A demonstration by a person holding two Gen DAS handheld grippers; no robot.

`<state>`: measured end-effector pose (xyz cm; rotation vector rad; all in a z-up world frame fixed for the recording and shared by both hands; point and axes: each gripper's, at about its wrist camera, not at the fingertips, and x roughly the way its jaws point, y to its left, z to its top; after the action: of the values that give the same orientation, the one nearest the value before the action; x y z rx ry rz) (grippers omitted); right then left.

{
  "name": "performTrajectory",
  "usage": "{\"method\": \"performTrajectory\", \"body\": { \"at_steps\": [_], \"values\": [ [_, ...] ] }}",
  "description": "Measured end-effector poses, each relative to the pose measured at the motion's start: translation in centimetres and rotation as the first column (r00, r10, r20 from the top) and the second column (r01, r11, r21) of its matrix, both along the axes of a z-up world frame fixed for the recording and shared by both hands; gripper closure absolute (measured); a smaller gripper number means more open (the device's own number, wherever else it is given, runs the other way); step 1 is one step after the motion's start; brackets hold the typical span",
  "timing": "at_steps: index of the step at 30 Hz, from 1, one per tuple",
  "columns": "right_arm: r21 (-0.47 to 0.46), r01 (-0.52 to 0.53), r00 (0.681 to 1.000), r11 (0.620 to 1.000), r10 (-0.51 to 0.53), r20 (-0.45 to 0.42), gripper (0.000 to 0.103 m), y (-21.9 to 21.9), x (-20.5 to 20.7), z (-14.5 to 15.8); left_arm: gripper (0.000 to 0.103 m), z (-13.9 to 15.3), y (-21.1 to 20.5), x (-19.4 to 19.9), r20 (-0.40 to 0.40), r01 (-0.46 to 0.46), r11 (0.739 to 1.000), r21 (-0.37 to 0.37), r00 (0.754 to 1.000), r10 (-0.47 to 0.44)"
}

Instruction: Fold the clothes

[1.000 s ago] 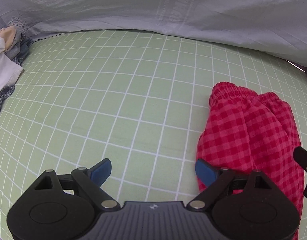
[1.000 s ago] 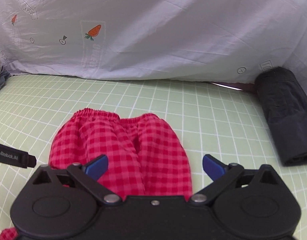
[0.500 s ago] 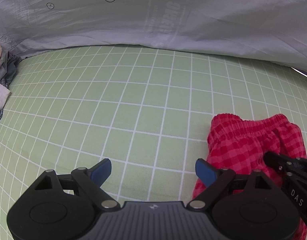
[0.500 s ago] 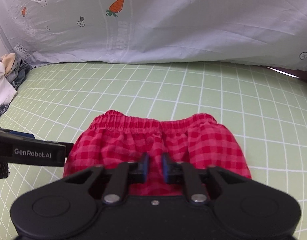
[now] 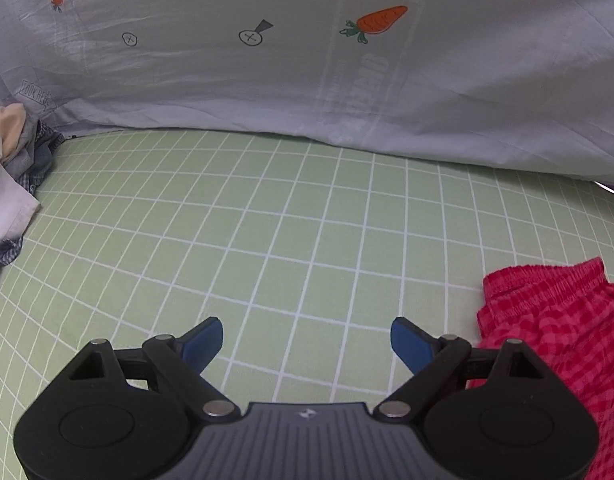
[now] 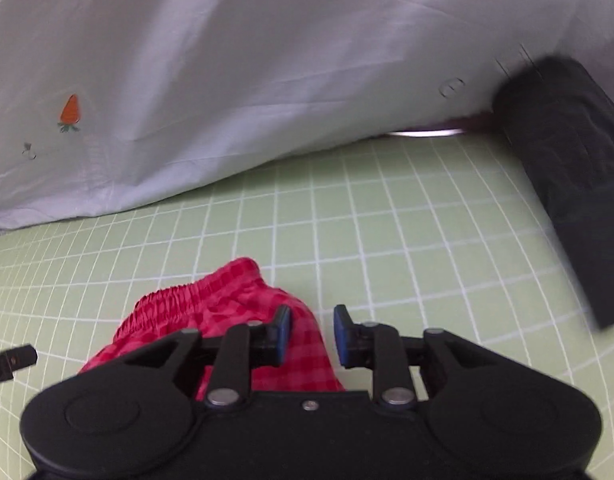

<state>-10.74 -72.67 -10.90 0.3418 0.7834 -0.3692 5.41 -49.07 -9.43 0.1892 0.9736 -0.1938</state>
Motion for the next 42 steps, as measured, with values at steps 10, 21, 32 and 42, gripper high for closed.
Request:
{"method": "performTrajectory", "body": {
  "at_steps": [10,21,32,42],
  "values": [
    [0.085,0.078,0.989,0.993,-0.066,-0.134,0.032,2.4,-11.1,-2.1,0.014,0.3,6.0,-9.2,-0.145,0.029,0.995,-0.097,0.988,-0.043],
    [0.070,-0.002,0.982,0.998,0.015,-0.188,0.102,6.5,-16.4,-3.6,0.096,-1.9,7.9,-15.5,-0.285,0.088,0.987,-0.133,0.950,-0.123],
    [0.007,0.036,0.998,0.999,-0.036,-0.043,0.103,9.1,-20.7,3.5,0.101,3.5,11.9,-17.6,-0.200,0.090,0.952,-0.292,0.968,-0.153],
    [0.205,0.087,0.965,0.975,-0.031,-0.260,0.081,10.1,-22.4,-2.8,0.050,-0.4,14.7,-19.4,-0.341,-0.020,0.982,-0.188,0.939,-0.046]
  ]
}}
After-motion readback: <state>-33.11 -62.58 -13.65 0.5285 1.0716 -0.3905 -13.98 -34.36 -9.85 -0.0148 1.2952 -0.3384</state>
